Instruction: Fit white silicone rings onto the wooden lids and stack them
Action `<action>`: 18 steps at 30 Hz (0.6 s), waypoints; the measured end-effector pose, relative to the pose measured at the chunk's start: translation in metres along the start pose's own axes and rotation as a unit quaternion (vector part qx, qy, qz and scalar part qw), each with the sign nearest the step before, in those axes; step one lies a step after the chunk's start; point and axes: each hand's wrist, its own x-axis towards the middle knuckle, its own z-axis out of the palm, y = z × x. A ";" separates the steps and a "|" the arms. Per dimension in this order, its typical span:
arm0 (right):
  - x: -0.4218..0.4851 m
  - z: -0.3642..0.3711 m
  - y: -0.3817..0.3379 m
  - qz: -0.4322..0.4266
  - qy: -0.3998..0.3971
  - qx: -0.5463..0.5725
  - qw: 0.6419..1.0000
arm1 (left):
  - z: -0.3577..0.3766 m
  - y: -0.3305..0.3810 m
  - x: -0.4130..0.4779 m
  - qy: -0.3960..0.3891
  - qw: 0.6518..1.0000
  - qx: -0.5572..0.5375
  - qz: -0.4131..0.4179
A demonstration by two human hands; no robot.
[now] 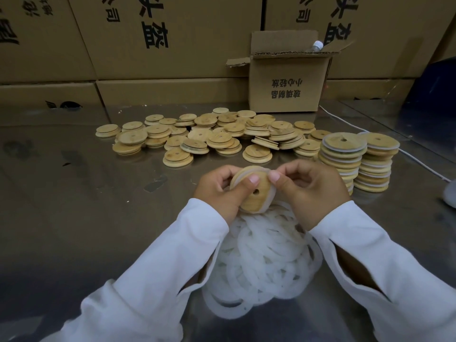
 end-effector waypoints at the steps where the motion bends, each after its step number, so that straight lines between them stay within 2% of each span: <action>1: 0.001 -0.001 0.000 0.009 -0.009 0.015 1.000 | -0.001 0.000 0.000 -0.002 1.000 0.001 0.003; 10: 0.005 -0.009 -0.001 0.035 -0.049 0.046 0.997 | -0.009 -0.001 0.006 -0.036 0.997 -0.065 -0.025; 14: 0.005 -0.011 -0.003 0.035 -0.052 0.056 0.996 | -0.008 0.000 0.006 -0.046 0.993 -0.107 -0.038; 18: 0.004 -0.010 -0.005 0.034 -0.036 0.090 0.995 | -0.004 -0.001 0.002 -0.029 0.994 -0.103 -0.023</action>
